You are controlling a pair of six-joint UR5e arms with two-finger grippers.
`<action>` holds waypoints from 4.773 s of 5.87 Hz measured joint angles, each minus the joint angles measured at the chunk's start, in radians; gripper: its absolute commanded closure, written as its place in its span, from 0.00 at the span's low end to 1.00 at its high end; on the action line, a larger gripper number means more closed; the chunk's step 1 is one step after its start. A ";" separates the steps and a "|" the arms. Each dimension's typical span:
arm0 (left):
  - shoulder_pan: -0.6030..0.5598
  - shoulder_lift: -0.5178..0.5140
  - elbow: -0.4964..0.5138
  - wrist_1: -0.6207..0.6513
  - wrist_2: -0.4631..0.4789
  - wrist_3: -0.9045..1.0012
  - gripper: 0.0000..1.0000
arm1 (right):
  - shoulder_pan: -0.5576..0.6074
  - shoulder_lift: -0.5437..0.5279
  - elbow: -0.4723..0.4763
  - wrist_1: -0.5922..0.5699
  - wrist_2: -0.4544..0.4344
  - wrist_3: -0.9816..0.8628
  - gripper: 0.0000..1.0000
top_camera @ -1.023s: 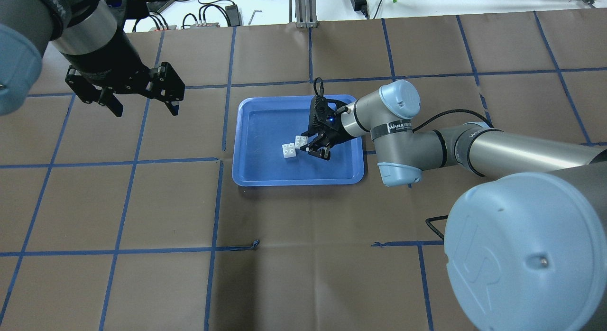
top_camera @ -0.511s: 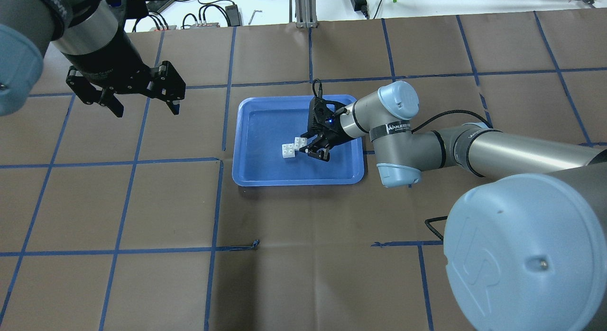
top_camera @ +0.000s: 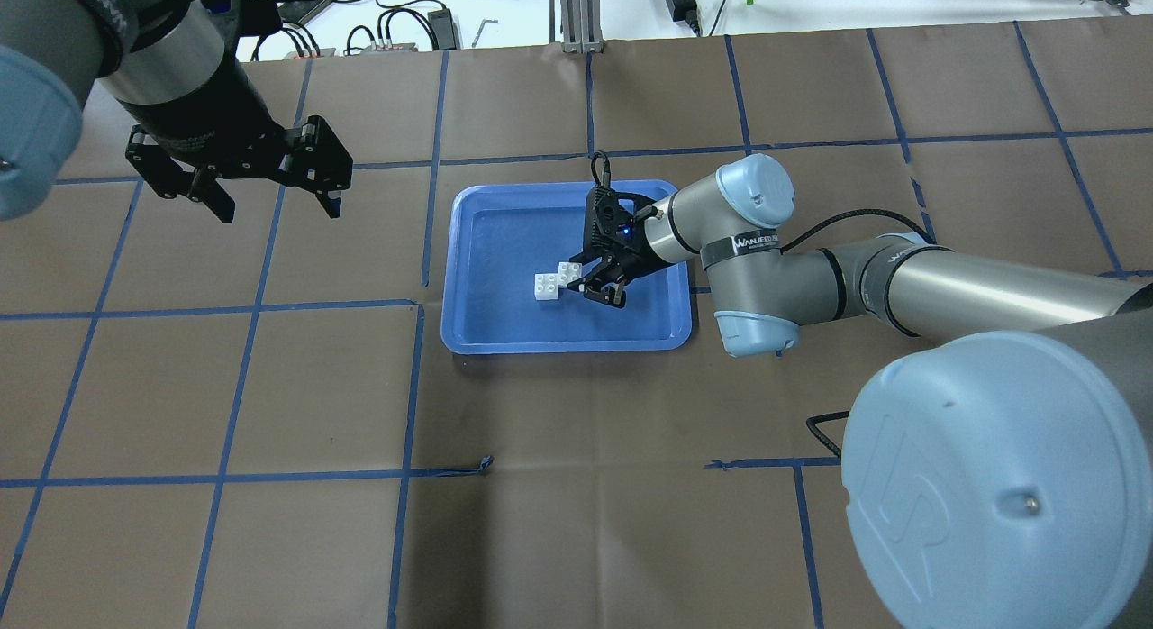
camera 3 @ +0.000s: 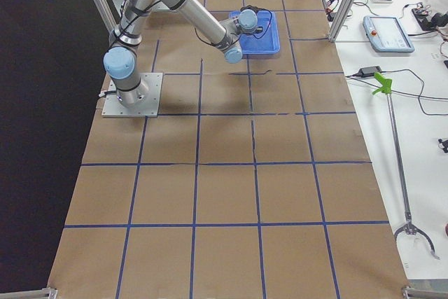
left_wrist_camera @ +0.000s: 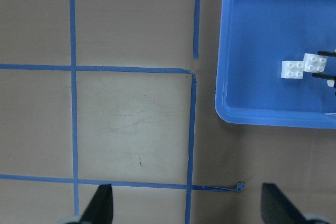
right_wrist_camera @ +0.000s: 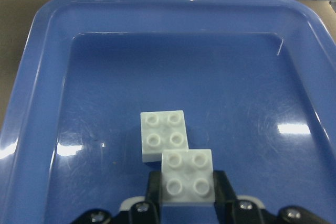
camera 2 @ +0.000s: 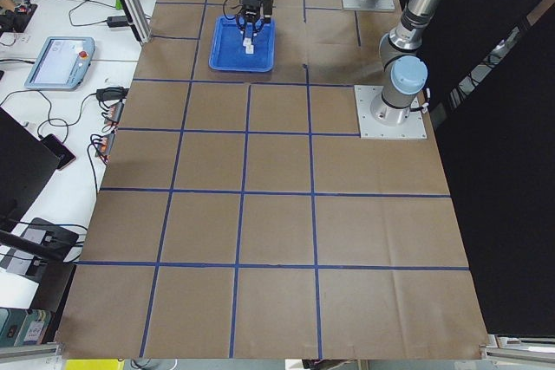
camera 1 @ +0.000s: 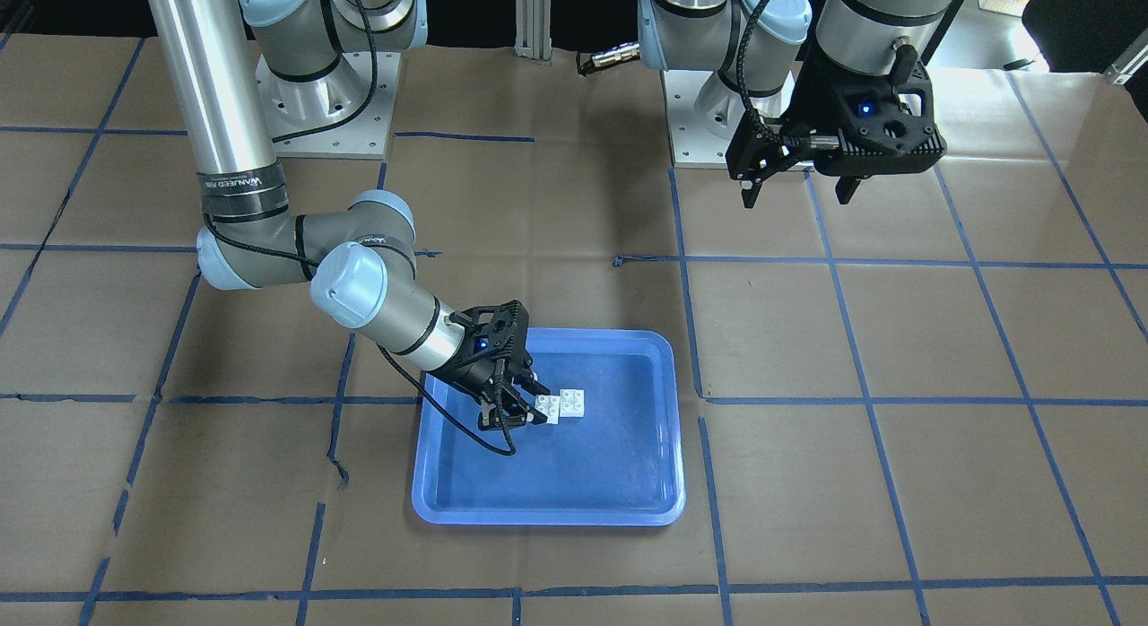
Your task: Assemble white blocks and place on blue tray
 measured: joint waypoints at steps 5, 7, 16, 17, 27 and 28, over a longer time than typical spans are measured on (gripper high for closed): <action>0.000 0.000 0.000 0.000 0.000 0.000 0.01 | 0.000 0.001 0.002 0.017 0.000 -0.003 0.74; -0.001 0.000 0.000 0.000 0.000 0.000 0.01 | 0.001 0.000 0.001 0.028 0.000 -0.005 0.74; 0.000 0.000 0.000 0.001 -0.002 0.000 0.01 | 0.000 0.022 -0.001 0.021 0.009 0.003 0.35; 0.000 0.000 0.001 0.002 -0.002 0.000 0.01 | 0.000 0.021 -0.002 0.020 0.010 0.007 0.32; 0.000 0.001 0.001 0.001 -0.001 0.000 0.01 | -0.024 -0.315 -0.015 0.448 -0.332 0.615 0.00; 0.000 0.001 0.001 0.001 -0.001 0.000 0.01 | -0.029 -0.385 -0.035 0.564 -0.450 0.802 0.00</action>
